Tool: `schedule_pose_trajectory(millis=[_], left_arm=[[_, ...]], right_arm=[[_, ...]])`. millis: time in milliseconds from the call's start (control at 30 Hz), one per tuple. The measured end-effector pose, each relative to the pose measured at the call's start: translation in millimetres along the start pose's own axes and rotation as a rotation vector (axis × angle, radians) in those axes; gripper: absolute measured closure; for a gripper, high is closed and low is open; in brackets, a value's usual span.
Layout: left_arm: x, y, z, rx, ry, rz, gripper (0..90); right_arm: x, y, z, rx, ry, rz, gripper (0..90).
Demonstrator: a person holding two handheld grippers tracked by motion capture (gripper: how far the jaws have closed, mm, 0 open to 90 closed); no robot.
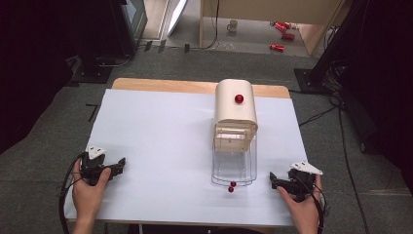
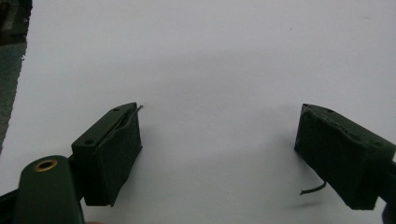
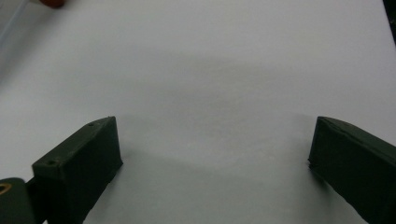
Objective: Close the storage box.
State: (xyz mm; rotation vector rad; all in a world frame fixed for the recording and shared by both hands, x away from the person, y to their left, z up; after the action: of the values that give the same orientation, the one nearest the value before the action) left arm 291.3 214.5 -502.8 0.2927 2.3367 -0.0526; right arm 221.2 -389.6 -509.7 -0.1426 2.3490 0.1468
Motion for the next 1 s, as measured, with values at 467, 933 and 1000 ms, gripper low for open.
schedule_pose_trajectory(millis=[467,933,1000], left_arm=[[0.3,0.1,-0.1,0.002,-0.002,0.001,14.4],[0.3,-0.1,-0.1,0.001,-0.002,0.002,14.4],[0.3,0.0,-0.1,0.001,-0.002,0.002,14.4]], right_arm=[[5.2,22.8,-27.9,0.007,-0.036,0.069,17.5],[2.9,75.4,-55.4,-0.048,-0.077,-0.019,23.0],[3.8,78.8,-58.3,-0.049,-0.081,-0.022,23.9]])
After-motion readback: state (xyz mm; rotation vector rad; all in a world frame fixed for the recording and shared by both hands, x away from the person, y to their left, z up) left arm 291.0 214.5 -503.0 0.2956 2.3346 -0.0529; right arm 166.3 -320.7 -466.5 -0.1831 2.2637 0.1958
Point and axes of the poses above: each handheld gripper's, and its own axes: z roughly forward along the jaws, x roughly out of its underside, y roughly to its left, the point moved 1 cm from there along z, roughly forward along the jaws, and after that the axes turned 3 degrees about -x, right-handed, at the moved point
